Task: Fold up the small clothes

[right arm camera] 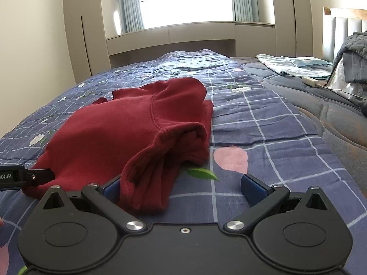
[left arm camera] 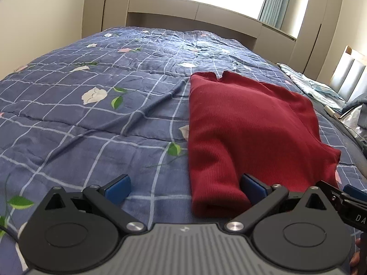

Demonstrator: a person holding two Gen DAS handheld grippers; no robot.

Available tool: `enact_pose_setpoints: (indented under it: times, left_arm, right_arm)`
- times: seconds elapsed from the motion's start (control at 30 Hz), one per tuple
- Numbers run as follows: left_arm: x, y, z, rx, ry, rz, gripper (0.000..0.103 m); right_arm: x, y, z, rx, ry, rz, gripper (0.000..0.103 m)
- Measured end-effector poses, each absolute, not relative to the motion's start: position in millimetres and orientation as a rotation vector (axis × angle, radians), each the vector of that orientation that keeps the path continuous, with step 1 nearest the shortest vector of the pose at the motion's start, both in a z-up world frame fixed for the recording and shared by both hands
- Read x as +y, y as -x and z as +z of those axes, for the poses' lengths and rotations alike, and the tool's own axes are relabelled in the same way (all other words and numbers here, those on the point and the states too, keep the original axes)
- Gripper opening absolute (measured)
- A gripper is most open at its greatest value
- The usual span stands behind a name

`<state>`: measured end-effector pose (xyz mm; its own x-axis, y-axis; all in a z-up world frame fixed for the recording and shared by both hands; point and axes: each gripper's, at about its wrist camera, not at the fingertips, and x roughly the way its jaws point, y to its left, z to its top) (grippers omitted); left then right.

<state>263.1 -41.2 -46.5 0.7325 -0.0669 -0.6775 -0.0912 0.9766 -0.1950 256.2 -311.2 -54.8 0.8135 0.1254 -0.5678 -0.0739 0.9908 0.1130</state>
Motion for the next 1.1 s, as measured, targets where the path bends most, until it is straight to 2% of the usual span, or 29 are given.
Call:
enact_pose_setpoints:
  times: [1.1]
  left_arm:
    - [-43.4,-254.2,-49.6,0.712,0.225,0.018,0.103]
  right_arm:
    - [-314.5,-255.8,-58.0,0.608,-0.11,0.117,0.103]
